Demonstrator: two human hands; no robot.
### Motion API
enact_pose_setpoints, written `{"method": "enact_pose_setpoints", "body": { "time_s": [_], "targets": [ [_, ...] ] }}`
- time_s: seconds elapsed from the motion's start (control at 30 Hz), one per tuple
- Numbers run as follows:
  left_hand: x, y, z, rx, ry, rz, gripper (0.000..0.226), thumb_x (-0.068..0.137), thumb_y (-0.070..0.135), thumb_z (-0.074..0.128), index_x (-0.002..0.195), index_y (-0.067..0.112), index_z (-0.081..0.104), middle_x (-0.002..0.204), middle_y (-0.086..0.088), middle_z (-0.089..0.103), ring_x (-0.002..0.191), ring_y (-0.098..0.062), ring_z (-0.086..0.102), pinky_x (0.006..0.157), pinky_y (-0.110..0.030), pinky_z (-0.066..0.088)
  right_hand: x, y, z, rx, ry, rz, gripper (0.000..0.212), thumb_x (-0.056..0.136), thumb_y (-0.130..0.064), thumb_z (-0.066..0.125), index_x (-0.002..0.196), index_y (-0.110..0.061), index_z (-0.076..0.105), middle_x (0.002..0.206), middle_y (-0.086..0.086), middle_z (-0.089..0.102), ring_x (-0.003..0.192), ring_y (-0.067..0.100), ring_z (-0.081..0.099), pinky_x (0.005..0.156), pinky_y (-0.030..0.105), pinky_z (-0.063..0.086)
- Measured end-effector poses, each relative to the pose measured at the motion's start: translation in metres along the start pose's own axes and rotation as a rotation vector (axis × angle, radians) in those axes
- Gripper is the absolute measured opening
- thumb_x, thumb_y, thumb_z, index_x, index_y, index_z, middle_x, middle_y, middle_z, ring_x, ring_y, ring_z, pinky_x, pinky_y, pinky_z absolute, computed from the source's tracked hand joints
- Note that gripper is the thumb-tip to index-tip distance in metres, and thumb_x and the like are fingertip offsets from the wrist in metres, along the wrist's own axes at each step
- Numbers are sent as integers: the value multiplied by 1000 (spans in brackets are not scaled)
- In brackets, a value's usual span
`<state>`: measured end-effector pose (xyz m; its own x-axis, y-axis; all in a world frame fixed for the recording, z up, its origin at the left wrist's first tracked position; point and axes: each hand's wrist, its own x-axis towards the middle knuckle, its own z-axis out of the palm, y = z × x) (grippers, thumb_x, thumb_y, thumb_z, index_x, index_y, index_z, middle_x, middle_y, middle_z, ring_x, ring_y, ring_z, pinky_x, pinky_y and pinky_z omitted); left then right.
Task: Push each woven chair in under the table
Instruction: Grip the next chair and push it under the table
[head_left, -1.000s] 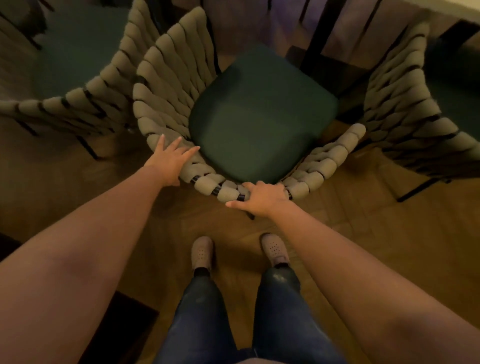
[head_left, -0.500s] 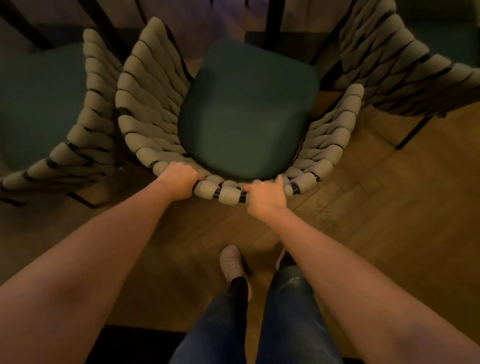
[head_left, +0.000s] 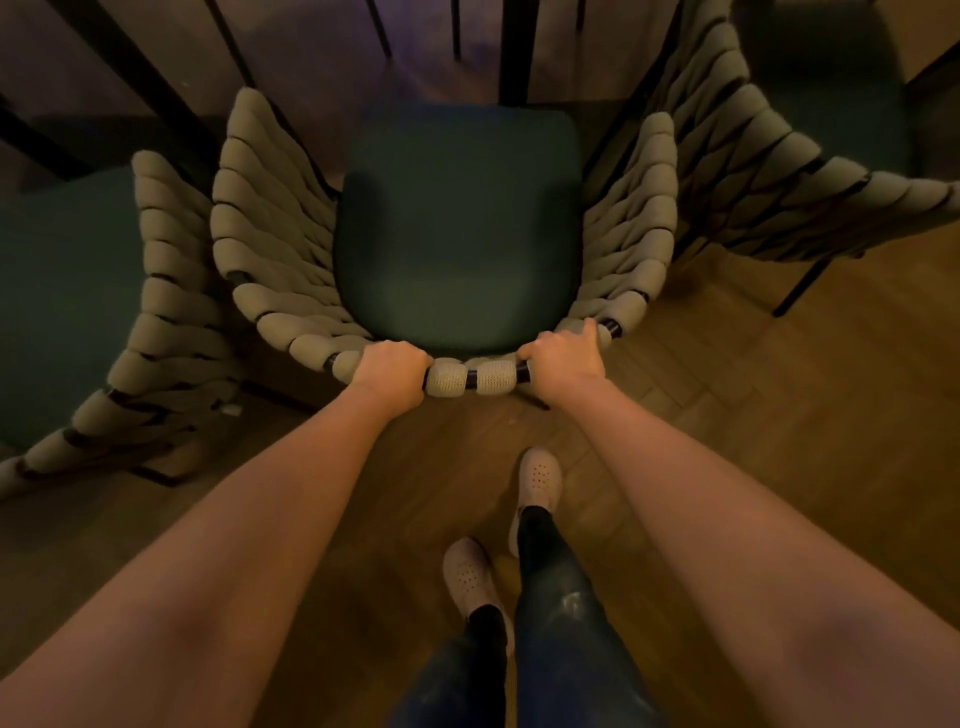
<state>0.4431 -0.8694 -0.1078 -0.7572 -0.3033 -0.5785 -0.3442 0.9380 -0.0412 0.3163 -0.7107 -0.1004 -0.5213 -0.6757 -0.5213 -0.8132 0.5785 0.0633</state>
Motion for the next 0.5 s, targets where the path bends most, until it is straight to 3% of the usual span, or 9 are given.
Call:
{"method": "enact_pose_setpoints", "body": {
  "time_s": [0.3, 0.4, 0.47, 0.5],
  "targets": [
    [14, -2, -8, -53, -34, -28, 24, 90, 21, 60, 113, 24, 61, 101, -1, 66, 94, -19, 63, 89, -40, 52, 18, 21, -3, -23, 13, -143, 29, 91, -28, 60, 119, -33, 57, 107, 1, 60, 106, 25, 57, 107, 54, 27],
    [11, -9, -16, -182, -113, 9, 41, 86, 31, 67, 126, 28, 57, 112, 2, 64, 102, -17, 61, 93, -37, 50, 23, 33, -12, 99, -72, -261, 47, 86, -54, 62, 127, -34, 54, 113, -1, 60, 114, 22, 53, 108, 49, 27],
    [4, -15, -30, -412, -239, -9, 63, 82, 50, 68, 138, 28, 48, 126, 4, 58, 116, -18, 55, 99, -37, 44, 23, 43, -20, 320, -157, -236, 63, 84, -73, 49, 132, -33, 54, 125, -2, 59, 126, 22, 45, 114, 51, 17],
    [1, -19, -36, -552, -268, -67, 70, 80, 61, 63, 140, 28, 46, 130, 3, 56, 120, -19, 52, 102, -38, 42, 23, 49, -20, 397, -119, -185, 65, 85, -74, 42, 132, -31, 56, 130, -1, 57, 131, 22, 41, 116, 51, 12]
  ]
}}
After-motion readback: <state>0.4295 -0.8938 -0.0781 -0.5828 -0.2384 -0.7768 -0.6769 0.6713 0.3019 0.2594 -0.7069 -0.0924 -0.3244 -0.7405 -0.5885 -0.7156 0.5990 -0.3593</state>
